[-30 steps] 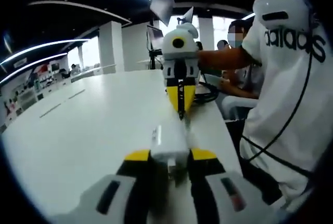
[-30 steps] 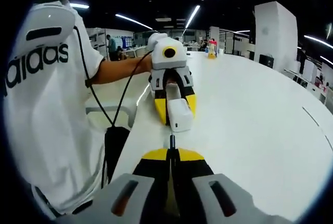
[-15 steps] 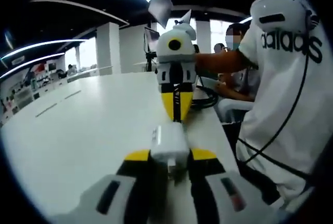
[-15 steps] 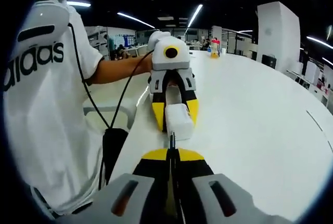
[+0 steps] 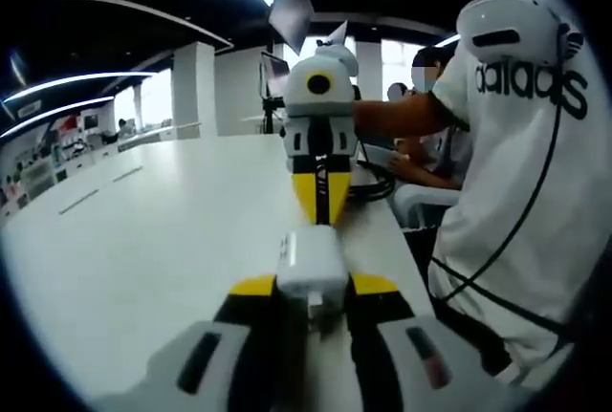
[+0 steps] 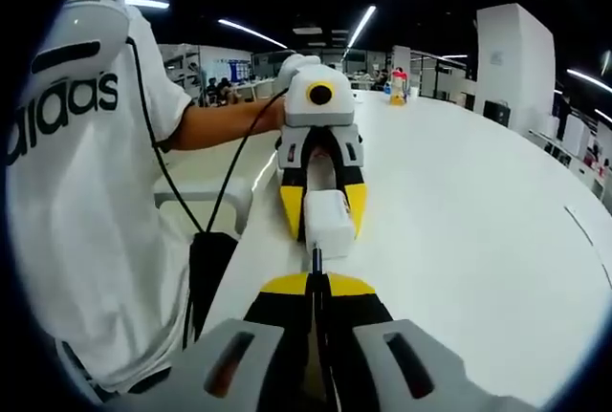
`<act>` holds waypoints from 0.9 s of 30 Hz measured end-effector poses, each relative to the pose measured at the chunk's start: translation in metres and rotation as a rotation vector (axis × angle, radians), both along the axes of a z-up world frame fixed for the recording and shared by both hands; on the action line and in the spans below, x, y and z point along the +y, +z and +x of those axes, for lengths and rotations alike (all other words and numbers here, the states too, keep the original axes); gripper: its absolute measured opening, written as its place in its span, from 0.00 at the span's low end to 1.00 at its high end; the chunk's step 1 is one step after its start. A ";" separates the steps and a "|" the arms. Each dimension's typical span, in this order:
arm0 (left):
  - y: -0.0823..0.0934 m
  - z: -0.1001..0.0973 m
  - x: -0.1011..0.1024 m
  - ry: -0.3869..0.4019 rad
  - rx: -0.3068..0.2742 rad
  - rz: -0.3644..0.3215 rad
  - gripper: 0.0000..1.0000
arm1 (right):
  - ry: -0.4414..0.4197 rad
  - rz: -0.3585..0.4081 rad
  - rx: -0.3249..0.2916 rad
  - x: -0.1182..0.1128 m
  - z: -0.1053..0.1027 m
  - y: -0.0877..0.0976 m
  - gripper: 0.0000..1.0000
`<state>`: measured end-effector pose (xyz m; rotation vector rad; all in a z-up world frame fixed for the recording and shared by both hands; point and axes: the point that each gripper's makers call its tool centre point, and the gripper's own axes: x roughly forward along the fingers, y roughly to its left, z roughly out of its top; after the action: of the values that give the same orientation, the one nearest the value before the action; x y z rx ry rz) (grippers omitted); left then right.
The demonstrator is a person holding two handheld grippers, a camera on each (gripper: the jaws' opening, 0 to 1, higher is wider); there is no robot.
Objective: Plug the desk Type‑C cable into the charger adapter.
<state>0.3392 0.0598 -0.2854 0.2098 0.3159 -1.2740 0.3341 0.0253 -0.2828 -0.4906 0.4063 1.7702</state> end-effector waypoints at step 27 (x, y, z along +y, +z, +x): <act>0.001 -0.002 -0.007 -0.028 0.005 0.019 0.26 | 0.007 -0.008 0.010 0.000 -0.007 0.000 0.03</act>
<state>0.3372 0.0529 -0.2839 0.2284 0.3303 -1.2998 0.3273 0.0258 -0.2830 -0.4902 0.4195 1.7788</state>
